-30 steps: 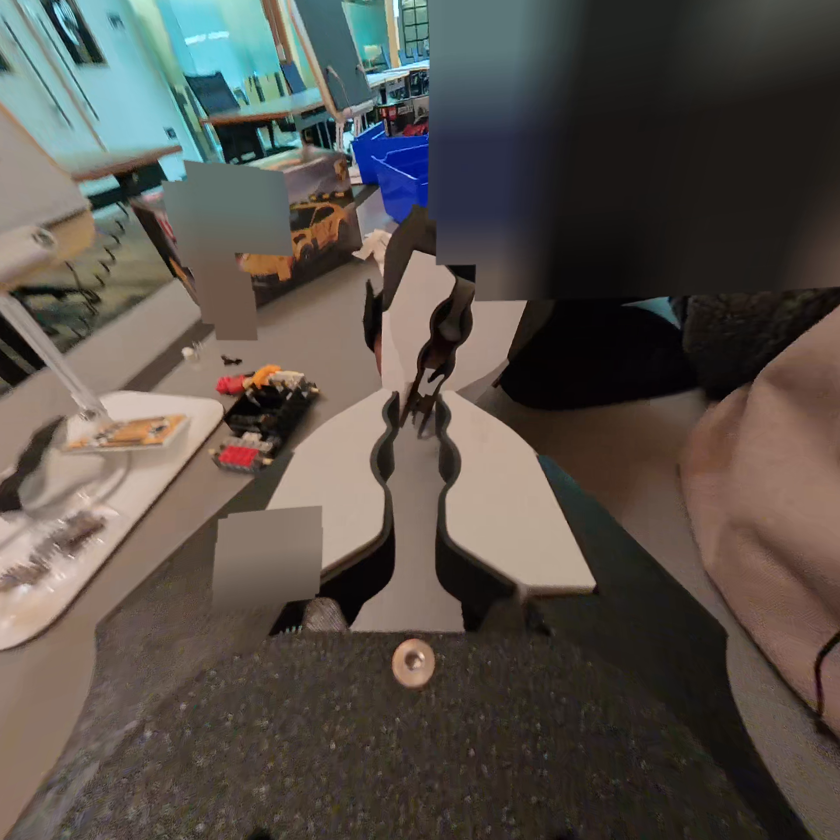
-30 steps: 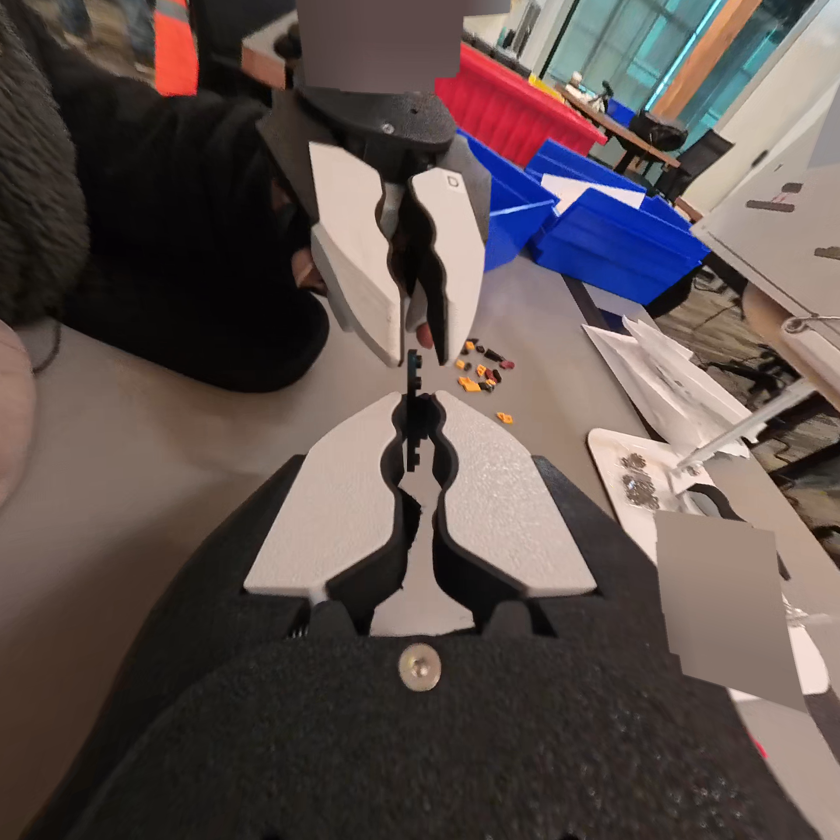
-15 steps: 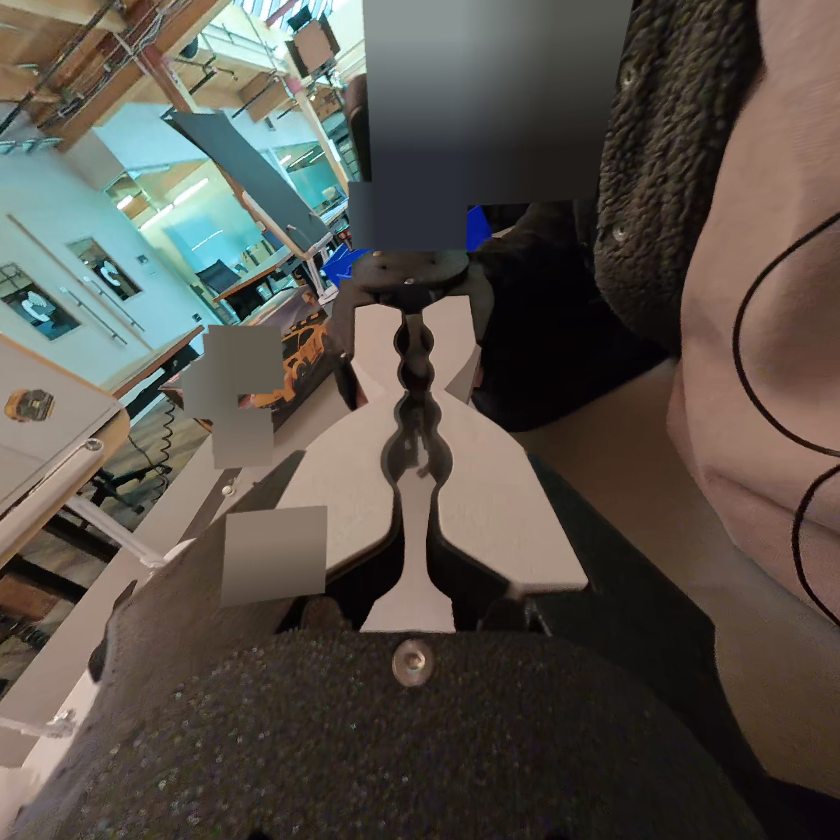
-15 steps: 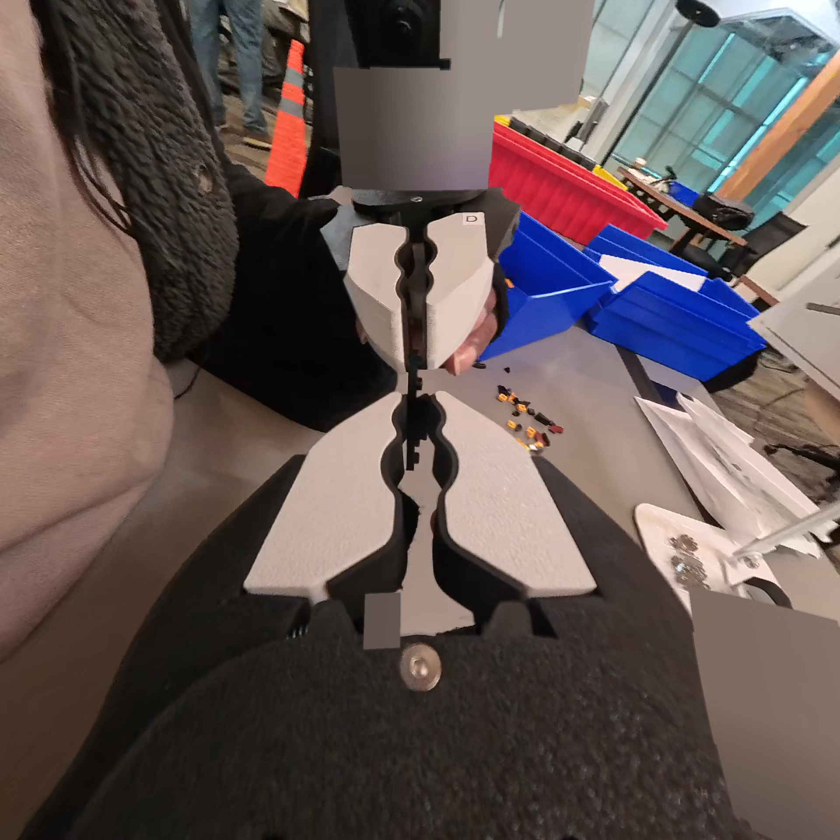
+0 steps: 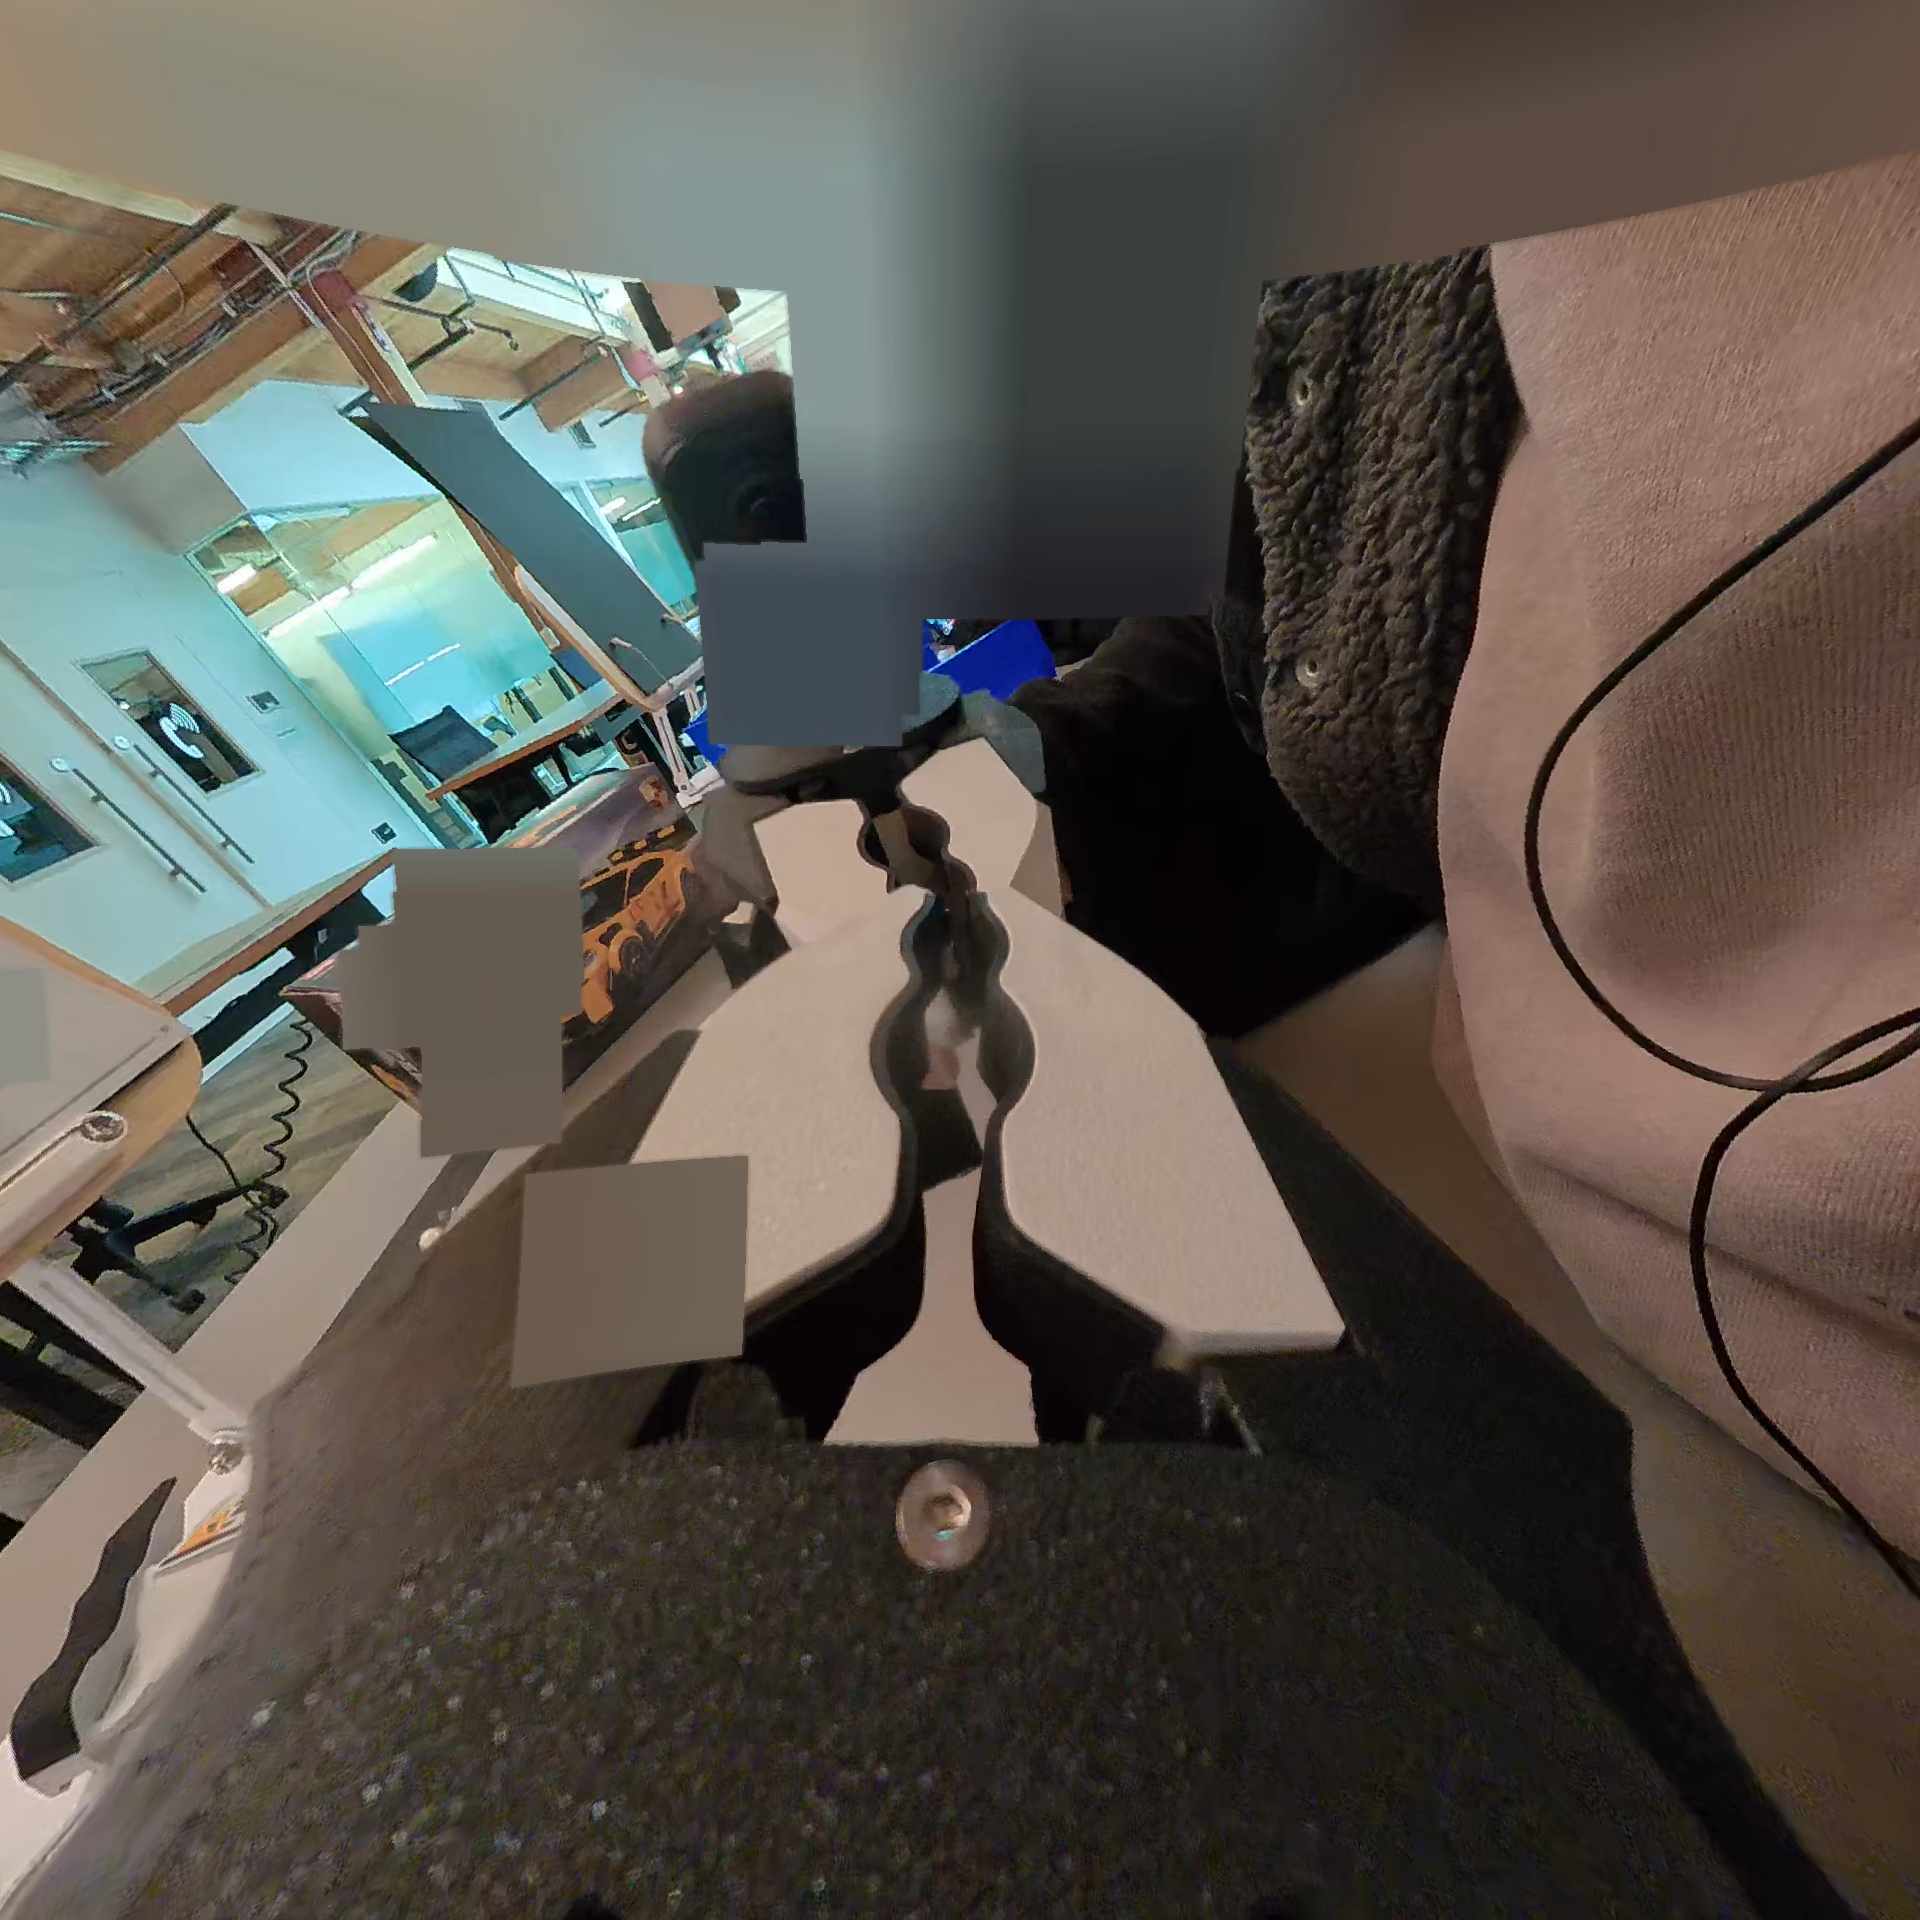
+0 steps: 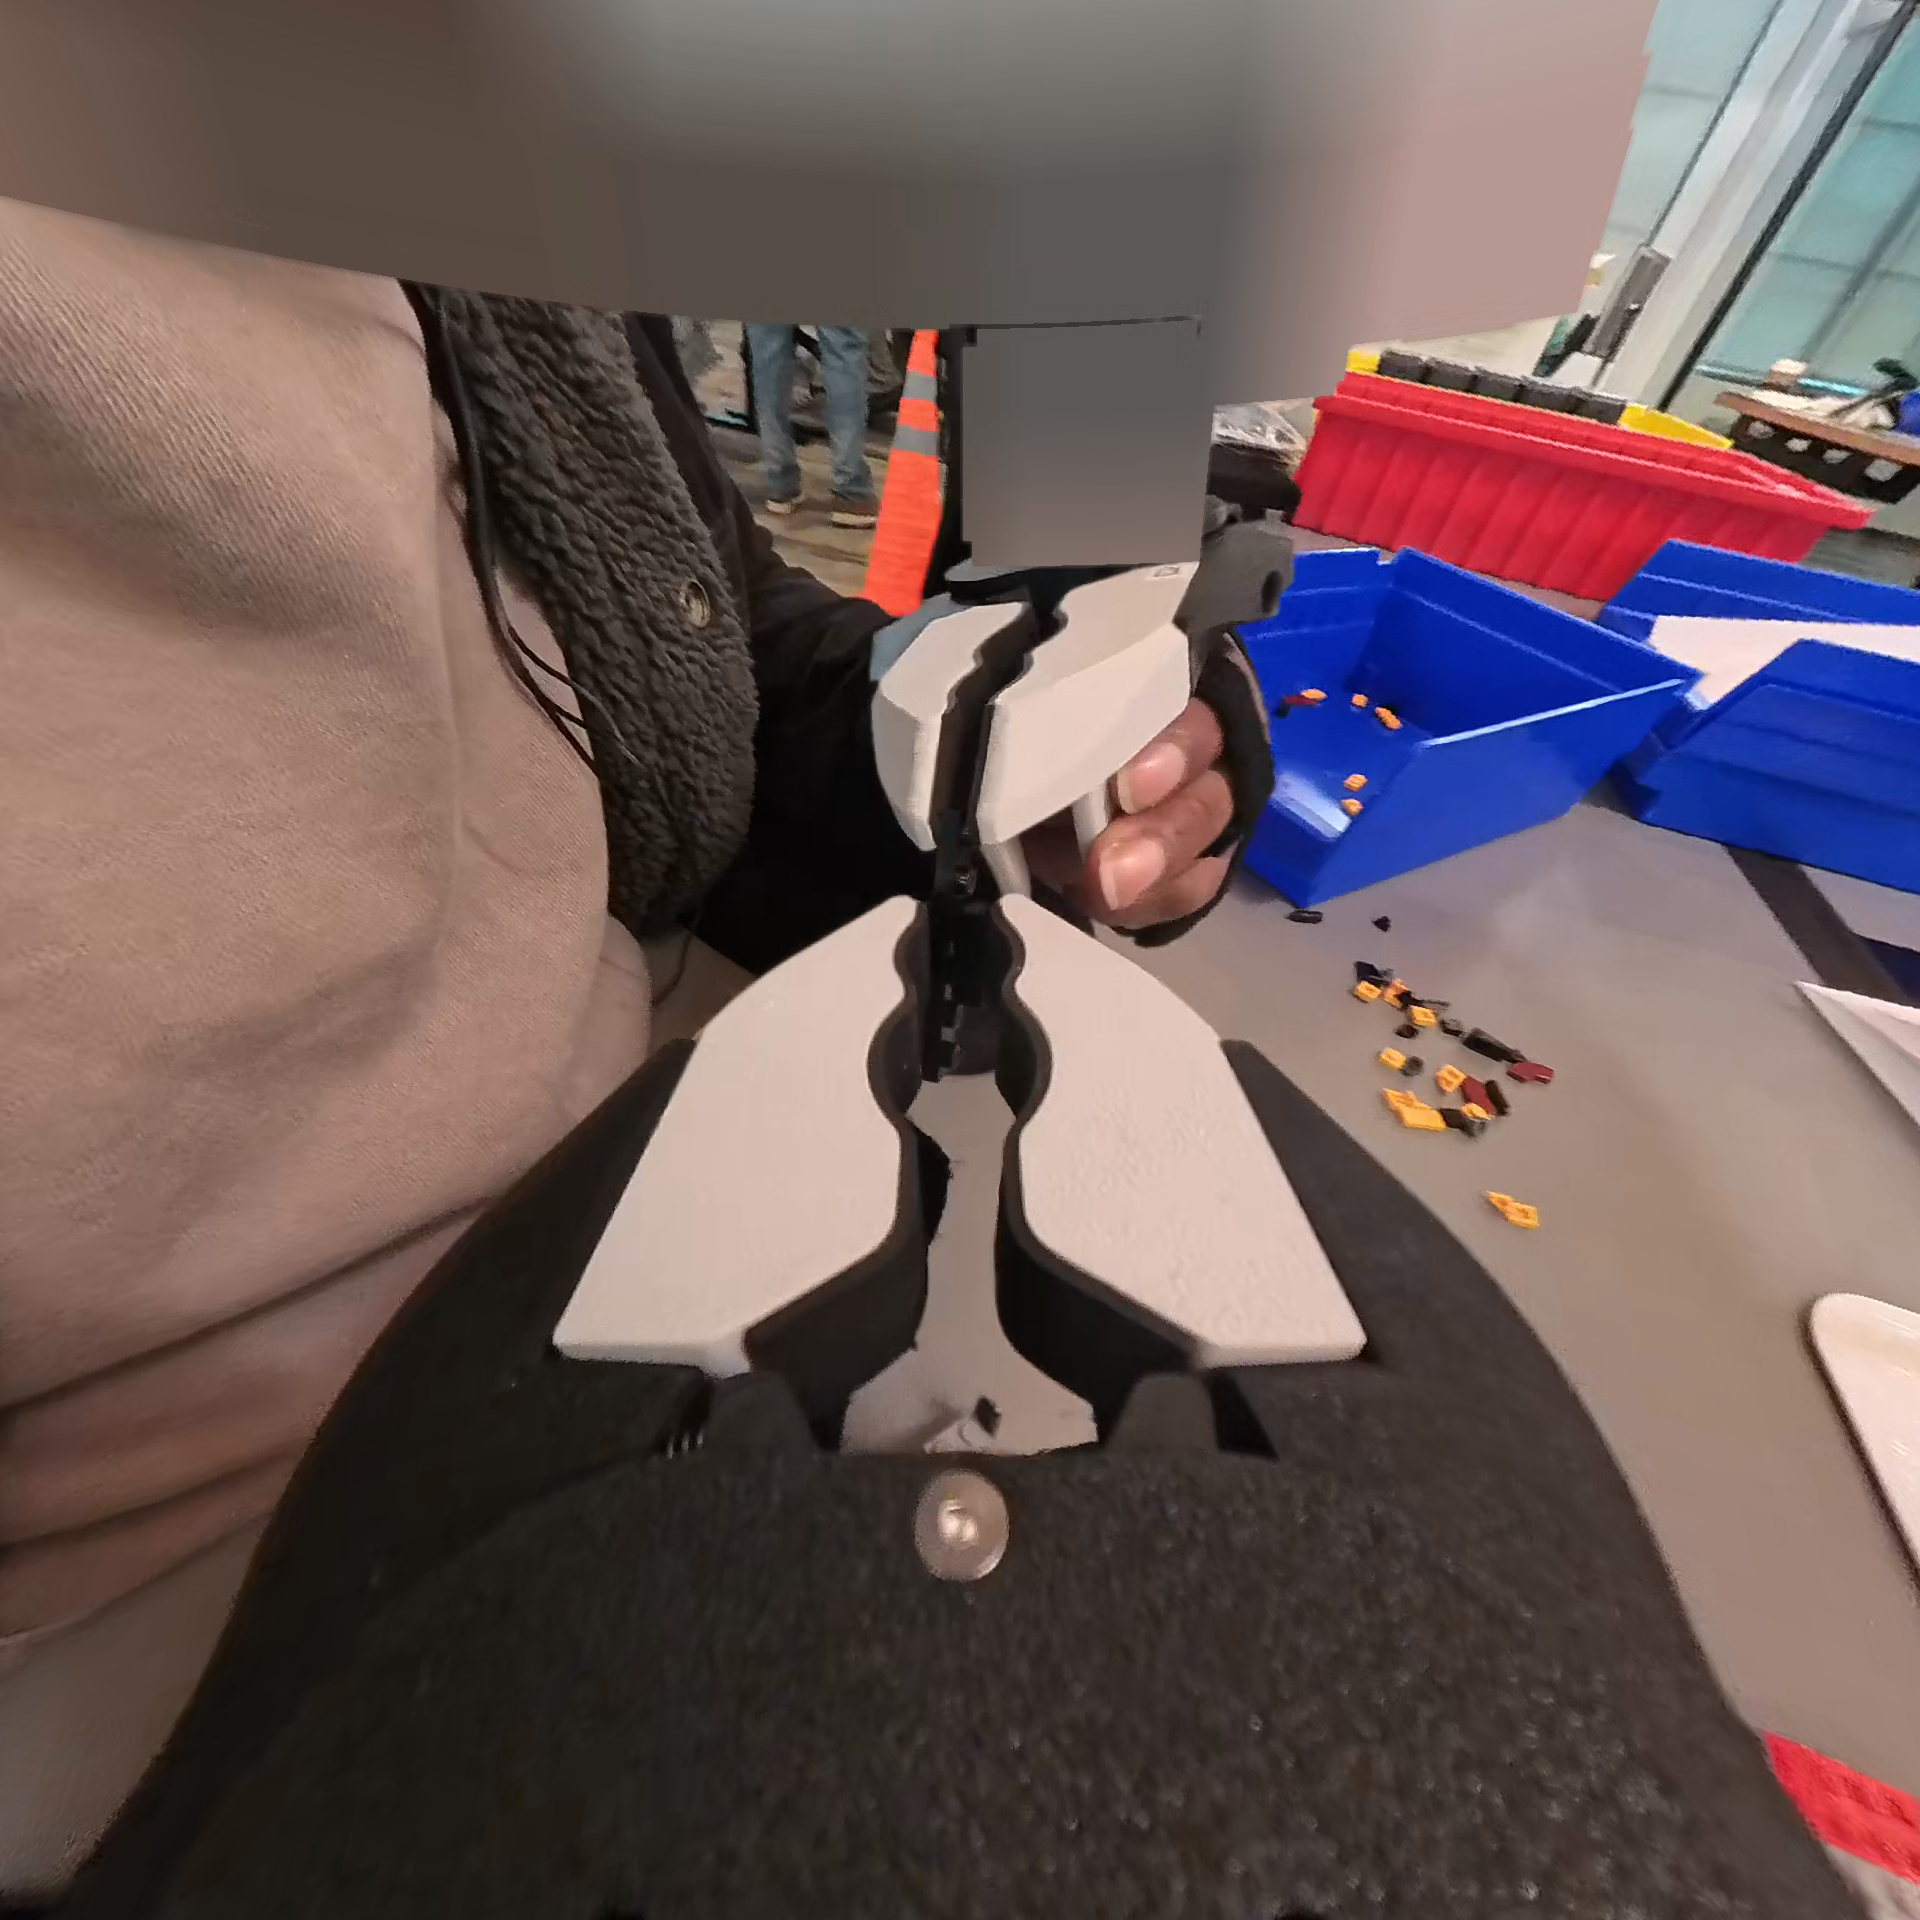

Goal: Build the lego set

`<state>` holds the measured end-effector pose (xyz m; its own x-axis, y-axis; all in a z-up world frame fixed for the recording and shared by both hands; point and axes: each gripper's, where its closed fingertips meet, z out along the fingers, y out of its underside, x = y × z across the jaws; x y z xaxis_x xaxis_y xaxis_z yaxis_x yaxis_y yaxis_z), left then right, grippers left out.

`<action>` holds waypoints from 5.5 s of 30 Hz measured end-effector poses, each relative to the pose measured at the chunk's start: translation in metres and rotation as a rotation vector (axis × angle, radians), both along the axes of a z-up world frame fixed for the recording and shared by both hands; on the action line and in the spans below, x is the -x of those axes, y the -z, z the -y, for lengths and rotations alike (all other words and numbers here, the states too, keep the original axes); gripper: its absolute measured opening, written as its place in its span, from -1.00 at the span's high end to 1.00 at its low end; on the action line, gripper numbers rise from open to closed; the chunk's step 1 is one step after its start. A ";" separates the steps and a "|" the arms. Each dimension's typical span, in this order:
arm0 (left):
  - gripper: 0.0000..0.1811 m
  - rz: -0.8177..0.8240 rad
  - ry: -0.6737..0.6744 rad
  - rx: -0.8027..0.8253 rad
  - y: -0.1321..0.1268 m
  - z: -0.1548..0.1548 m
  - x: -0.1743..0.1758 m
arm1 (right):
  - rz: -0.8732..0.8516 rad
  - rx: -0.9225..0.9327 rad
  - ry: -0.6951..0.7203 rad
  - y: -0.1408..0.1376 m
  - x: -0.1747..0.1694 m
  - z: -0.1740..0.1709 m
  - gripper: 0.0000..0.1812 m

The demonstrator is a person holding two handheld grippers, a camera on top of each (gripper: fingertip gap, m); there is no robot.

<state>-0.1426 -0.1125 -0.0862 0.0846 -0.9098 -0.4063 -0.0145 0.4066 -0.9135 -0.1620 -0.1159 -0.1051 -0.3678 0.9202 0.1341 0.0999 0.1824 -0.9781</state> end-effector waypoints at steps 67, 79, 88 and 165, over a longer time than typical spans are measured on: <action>0.91 -0.015 -0.418 0.686 0.035 -0.083 0.007 | 0.348 -0.778 0.533 0.032 0.005 -0.100 0.89; 0.91 -0.029 -0.454 0.670 0.036 -0.084 0.008 | 0.400 -0.834 0.547 0.033 0.007 -0.101 0.90; 0.91 -0.053 -0.490 0.724 0.045 -0.087 0.009 | 0.456 -0.858 0.573 0.044 0.006 -0.108 0.90; 0.91 -0.094 -0.456 0.614 0.053 -0.082 0.006 | 0.496 -0.557 0.398 0.039 -0.011 -0.089 0.95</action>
